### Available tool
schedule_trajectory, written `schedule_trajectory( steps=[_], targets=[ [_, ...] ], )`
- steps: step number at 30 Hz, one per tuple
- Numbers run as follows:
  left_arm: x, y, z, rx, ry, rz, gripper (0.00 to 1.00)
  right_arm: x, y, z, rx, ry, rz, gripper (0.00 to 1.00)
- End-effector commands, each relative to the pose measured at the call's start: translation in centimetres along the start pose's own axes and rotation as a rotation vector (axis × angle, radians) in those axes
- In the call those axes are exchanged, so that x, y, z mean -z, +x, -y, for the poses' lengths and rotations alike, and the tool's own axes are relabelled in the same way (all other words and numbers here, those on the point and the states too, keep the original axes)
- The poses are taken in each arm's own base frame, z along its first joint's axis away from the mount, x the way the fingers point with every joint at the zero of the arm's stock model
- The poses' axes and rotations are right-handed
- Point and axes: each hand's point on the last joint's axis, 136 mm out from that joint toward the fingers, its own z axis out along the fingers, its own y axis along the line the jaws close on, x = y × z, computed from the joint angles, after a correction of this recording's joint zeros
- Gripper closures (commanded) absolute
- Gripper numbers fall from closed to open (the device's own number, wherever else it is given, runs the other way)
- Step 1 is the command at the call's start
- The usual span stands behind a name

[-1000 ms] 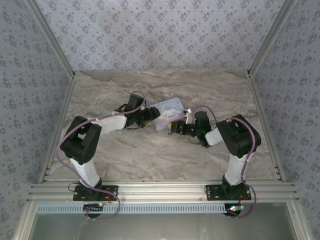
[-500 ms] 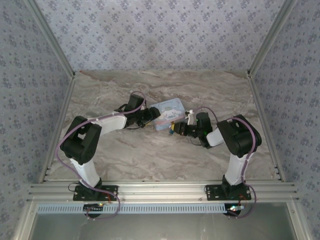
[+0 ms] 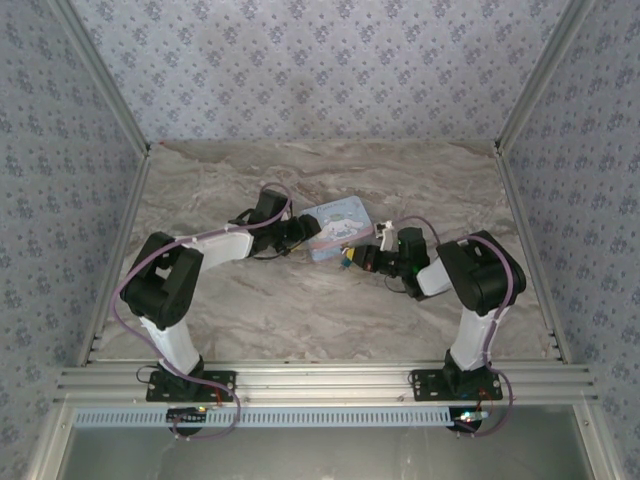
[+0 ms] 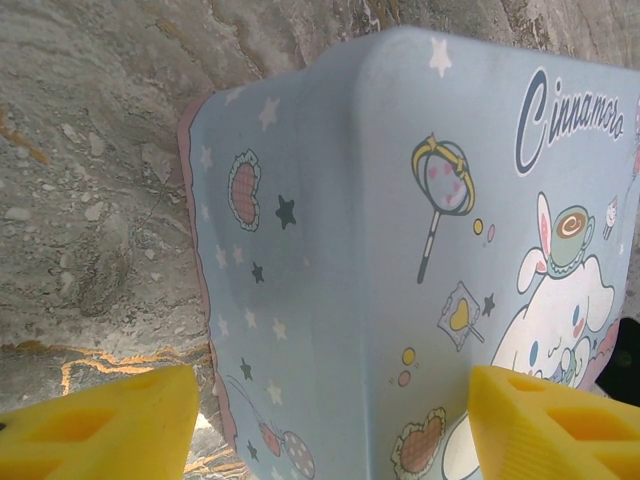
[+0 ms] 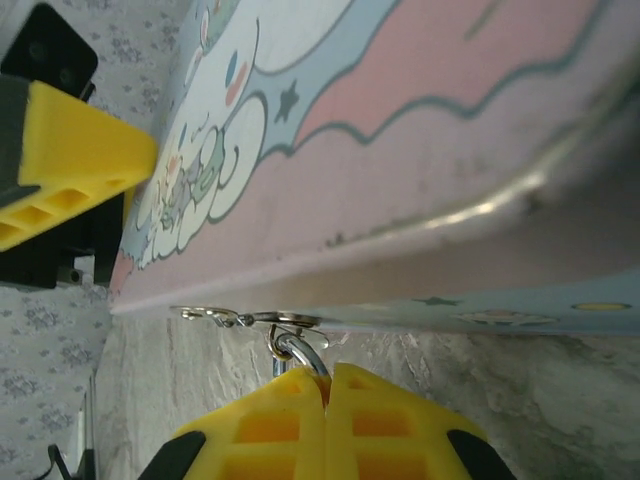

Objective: Unlock the padlock with the key

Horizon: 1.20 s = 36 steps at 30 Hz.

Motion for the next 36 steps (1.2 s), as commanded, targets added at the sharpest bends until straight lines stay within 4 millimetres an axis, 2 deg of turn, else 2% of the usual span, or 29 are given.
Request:
schedule_trajectory(
  steps=[1,10,18,21,24,28,30,32,36],
  targets=[
    [-0.3,1.7,-3.4,0.022,-0.114,-0.025,0.3,1.0,-1.6,-0.4,-0.024,-0.008,0.069,1.0],
    [0.2,2.3,-4.0,0.033,-0.117,-0.021,0.3,1.8,-3.7,-0.7,-0.076,-0.003,0.15,1.0],
    [0.5,2.5,-3.8,0.043,-0.094,-0.015,0.29,2.2,-4.6,-0.5,-0.101,0.037,0.175,1.0],
    [1.0,2.1,-3.5,0.039,-0.084,-0.003,0.28,3.0,-4.8,-0.3,-0.077,0.083,0.184,1.0],
    [2.1,1.2,-2.7,0.025,-0.062,0.023,0.25,4.4,-4.7,-0.5,-0.022,0.15,0.17,1.0],
    [4.3,-0.1,-1.2,-0.016,-0.047,0.072,0.19,6.6,-4.6,-1.9,0.061,0.228,0.135,1.0],
    [5.6,-0.7,-0.9,-0.038,-0.059,0.101,0.18,7.8,-5.1,-2.8,0.125,0.275,0.137,1.0],
    [6.9,-1.2,-0.7,-0.058,-0.068,0.134,0.16,8.7,-4.6,-3.7,0.155,0.313,0.098,1.0],
    [9.9,-1.5,-1.0,-0.101,-0.096,0.213,0.14,10.5,-2.4,-5.2,0.2,0.407,-0.031,1.0]
  ],
)
